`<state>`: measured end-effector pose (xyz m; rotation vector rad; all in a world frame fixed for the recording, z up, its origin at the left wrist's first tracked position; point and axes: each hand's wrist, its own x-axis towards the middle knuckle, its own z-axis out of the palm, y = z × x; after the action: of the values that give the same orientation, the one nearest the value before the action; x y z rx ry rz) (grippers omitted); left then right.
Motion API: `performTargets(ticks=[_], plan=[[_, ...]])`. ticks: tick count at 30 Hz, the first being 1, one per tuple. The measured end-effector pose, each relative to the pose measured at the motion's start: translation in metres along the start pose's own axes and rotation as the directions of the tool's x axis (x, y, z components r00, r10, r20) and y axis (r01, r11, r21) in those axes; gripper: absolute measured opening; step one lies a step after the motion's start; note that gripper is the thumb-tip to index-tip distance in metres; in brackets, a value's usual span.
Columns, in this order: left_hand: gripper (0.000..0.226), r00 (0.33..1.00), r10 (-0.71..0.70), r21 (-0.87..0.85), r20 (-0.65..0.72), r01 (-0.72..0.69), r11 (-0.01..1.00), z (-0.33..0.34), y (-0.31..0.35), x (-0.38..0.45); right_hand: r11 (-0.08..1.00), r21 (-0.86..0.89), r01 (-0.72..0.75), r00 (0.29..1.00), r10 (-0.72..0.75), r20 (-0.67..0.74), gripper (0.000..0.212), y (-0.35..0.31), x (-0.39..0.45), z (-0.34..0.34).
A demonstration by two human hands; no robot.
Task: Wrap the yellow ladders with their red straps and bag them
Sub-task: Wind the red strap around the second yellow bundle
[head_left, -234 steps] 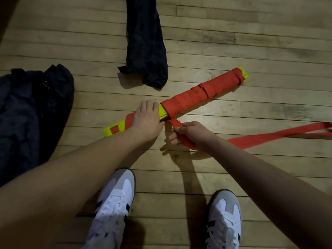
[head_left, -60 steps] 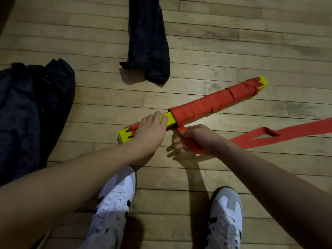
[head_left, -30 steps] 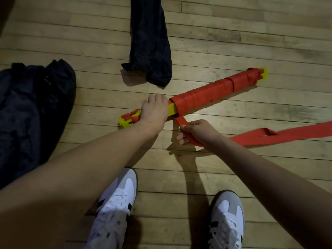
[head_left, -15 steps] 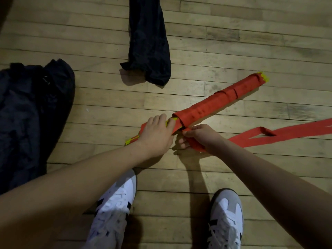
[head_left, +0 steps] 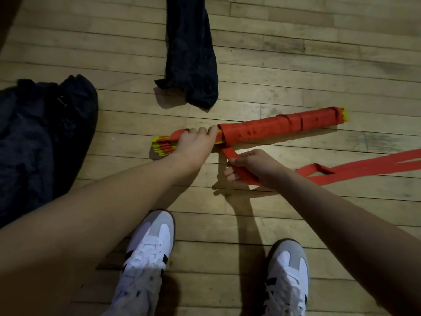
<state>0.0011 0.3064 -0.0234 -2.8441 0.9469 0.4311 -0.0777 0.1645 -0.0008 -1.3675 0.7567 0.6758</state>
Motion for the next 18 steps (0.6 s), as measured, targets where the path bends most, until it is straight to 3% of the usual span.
performTargets(ticks=[8, 12, 18], plan=[[0.037, 0.991, 0.134, 0.121, -0.012, -0.131, 0.984, 0.027, 0.001, -0.021, 1.0, 0.008, -0.025, 0.999, 0.024, 0.033, 0.017, 0.013, 0.004, 0.007], [0.052, 0.997, 0.076, 0.037, -0.03, -0.075, 0.997, 0.024, 0.002, -0.018, 1.0, 0.004, -0.019, 1.0, 0.019, 0.012, 0.015, 0.016, 0.001, 0.005], [0.044, 0.999, -0.023, -0.006, -0.043, 0.023, 1.0, 0.014, 0.0, -0.008, 0.997, 0.065, -0.031, 0.999, 0.032, -0.017, 0.011, 0.01, -0.002, 0.004]])
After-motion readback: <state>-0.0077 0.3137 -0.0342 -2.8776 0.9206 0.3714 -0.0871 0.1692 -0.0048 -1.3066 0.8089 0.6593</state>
